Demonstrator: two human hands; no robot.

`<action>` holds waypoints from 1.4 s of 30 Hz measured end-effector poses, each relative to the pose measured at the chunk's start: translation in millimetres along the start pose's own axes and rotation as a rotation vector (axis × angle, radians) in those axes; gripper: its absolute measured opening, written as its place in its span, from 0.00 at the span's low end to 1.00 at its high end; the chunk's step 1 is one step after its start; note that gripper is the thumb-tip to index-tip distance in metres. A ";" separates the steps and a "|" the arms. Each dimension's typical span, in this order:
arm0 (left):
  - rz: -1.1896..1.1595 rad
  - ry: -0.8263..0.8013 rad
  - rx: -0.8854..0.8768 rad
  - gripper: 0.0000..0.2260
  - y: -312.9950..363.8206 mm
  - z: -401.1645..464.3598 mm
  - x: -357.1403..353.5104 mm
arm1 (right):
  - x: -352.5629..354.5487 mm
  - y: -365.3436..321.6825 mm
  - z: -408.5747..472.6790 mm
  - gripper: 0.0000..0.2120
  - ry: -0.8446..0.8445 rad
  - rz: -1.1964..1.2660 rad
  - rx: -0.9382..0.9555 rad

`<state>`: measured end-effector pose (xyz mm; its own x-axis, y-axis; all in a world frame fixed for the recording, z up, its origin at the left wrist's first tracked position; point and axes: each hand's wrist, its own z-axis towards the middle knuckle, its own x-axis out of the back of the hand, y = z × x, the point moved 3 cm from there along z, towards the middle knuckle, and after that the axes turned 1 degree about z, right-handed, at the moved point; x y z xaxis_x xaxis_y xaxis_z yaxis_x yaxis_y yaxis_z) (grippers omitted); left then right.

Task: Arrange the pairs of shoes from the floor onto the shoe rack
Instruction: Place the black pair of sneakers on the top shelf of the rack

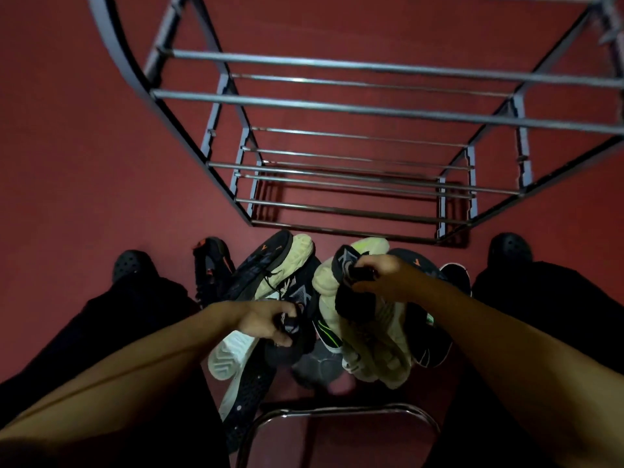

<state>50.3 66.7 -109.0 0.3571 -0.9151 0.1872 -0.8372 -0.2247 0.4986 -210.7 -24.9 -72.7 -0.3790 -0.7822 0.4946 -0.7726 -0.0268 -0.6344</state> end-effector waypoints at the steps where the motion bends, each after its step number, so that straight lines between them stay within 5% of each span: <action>1: 0.004 0.038 -0.019 0.15 6.4 -9.8 8.5 | 5.6 -8.1 -6.6 0.19 -0.012 0.005 0.001; 7: 0.163 0.140 -0.064 0.24 50.9 -79.4 42.8 | 35.5 -60.9 -58.2 0.30 -0.020 -0.081 0.002; 15: 0.401 0.301 -0.128 0.18 126.8 -197.6 56.8 | 82.5 -152.8 -152.2 0.20 -0.051 -0.290 0.142; 27: 0.495 0.614 -0.198 0.14 199.1 -343.5 65.4 | 136.5 -248.0 -250.8 0.19 0.219 -0.512 0.239; 42: 0.391 1.153 -0.243 0.17 198.0 -286.1 185.0 | 209.0 -258.3 -148.1 0.22 0.708 -0.511 0.320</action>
<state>69.1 -51.3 266.4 0.3596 -0.0507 0.9317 -0.9149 0.1771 0.3627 -165.8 -89.2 282.5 -0.3354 -0.0686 0.9396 -0.7939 -0.5164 -0.3211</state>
